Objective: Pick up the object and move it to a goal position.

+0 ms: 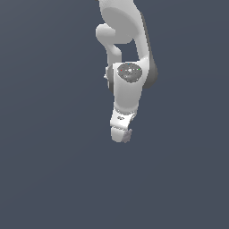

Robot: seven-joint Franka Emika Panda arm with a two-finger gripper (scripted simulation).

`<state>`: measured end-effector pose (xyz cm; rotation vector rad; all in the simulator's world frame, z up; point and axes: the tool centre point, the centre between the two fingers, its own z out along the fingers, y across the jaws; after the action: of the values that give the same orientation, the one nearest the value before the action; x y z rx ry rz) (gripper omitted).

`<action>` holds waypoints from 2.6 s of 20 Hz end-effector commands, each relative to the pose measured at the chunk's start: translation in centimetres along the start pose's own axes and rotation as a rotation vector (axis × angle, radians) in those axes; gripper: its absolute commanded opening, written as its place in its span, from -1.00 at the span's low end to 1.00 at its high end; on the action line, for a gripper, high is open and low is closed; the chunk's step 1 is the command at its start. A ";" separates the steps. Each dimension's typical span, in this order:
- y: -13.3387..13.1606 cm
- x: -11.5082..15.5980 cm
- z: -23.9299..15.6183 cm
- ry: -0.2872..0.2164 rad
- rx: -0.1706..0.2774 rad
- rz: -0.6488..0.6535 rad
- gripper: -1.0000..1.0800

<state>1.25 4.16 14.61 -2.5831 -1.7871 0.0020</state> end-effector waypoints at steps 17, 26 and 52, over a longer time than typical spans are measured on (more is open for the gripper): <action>-0.1 0.1 3.6 0.001 -0.001 -0.043 0.92; 0.1 0.1 5.1 0.001 -0.001 -0.043 -1.00; 4.2 -2.0 -0.6 0.068 -0.115 -0.147 -1.00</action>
<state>3.99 1.40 14.33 -2.4932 -1.9790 -0.1613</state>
